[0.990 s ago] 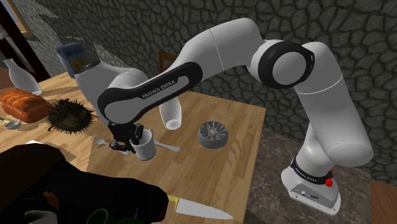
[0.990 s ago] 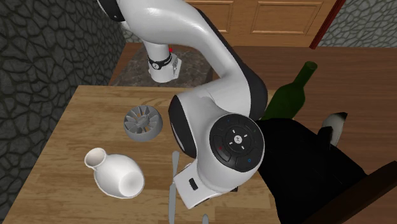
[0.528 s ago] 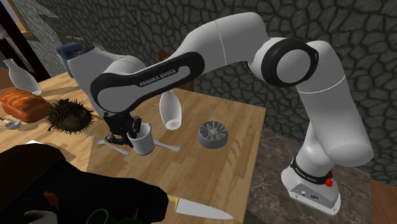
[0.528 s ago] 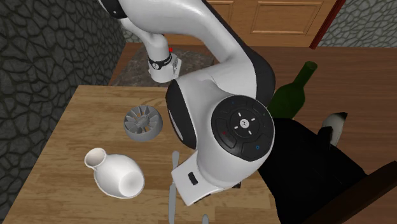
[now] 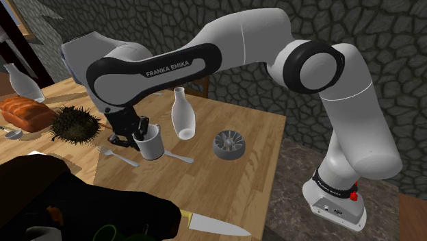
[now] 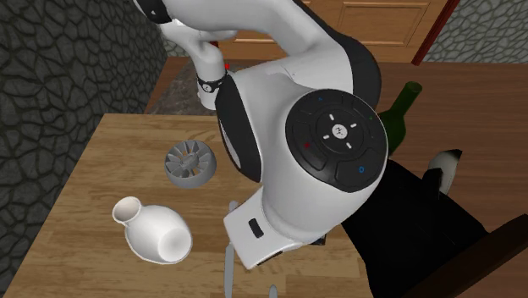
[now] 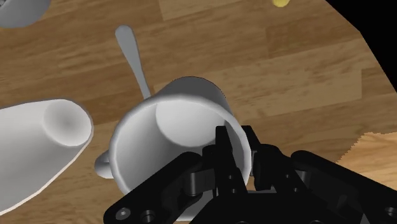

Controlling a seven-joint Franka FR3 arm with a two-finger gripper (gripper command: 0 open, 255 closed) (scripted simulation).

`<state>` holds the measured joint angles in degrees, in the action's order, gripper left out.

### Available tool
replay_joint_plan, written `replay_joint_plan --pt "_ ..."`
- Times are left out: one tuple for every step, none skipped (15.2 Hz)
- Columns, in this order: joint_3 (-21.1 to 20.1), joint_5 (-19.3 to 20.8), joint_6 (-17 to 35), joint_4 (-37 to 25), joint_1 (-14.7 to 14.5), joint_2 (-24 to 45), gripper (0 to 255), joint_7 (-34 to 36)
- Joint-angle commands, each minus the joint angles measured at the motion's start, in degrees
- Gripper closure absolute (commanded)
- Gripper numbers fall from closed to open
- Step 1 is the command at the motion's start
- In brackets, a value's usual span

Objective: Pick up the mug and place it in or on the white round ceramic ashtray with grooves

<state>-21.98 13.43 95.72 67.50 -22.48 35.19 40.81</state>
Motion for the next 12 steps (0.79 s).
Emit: replay_joint_plan --pt "0.00 0.02 -1.89 -2.18 -0.34 0.26 255 -0.16" --pt "0.00 0.02 -2.70 -3.09 -0.47 0.33 255 -0.23" --pt "0.00 0.03 -3.53 -4.03 -0.62 0.43 255 -0.29" --pt "0.00 0.05 -4.38 -5.02 -0.78 0.55 255 -0.36" --pt "0.00 0.04 -4.37 -5.00 -0.78 0.53 255 -0.36" --pt "-0.33 -0.77 -2.42 0.26 0.90 -2.79 255 -0.73" --pt "-0.62 -1.56 -0.73 4.93 2.45 -5.85 255 -1.22" --pt "-0.83 -2.37 0.74 9.16 3.88 -8.71 255 -1.82" --pt "-0.97 -3.20 2.06 13.05 5.20 -11.44 255 -2.53" --pt "-1.05 -4.04 3.23 16.67 6.43 -14.05 255 -3.31" --pt "-1.06 -4.89 4.29 20.06 7.57 -16.59 255 -4.19" --pt "-1.02 -5.75 5.24 23.26 8.64 -19.05 255 -5.13"
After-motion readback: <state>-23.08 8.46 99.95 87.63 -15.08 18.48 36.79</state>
